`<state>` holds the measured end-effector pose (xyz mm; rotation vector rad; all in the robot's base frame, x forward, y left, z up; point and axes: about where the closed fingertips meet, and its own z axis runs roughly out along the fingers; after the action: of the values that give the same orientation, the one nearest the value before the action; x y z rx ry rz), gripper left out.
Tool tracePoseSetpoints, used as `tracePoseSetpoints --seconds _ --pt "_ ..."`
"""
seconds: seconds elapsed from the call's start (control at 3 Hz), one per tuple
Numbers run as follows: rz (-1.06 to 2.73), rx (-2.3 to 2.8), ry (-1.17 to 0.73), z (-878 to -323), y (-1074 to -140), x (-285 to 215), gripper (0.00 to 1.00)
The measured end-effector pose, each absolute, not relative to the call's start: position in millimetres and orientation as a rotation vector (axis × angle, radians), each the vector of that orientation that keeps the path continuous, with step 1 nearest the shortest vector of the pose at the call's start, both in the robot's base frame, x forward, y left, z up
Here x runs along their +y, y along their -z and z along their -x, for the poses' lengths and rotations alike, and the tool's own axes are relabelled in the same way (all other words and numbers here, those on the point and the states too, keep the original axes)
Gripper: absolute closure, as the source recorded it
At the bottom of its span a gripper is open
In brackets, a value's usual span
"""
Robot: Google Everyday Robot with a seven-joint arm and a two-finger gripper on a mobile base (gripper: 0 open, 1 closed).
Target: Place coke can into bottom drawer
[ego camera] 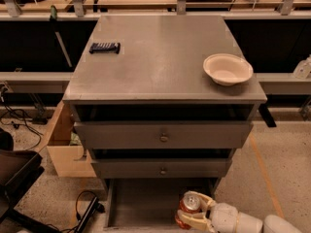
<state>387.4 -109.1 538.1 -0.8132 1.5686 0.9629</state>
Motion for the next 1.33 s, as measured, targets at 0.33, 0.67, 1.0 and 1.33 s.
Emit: tracePoseSetpoints --seconds 0.33,0.67,1.0,1.33 --pt "0.769 1.558 -0.977 -414.0 -503.8 -94.4 1.0" --pt "0.732 1.507 -1.031 -447.7 -454.0 -69.0 1.0" --pt "0.729 1.45 -1.052 -492.6 -405.0 -42.8 1.0" --pt "0.729 1.449 -1.053 -492.6 -405.0 -42.8 1.0"
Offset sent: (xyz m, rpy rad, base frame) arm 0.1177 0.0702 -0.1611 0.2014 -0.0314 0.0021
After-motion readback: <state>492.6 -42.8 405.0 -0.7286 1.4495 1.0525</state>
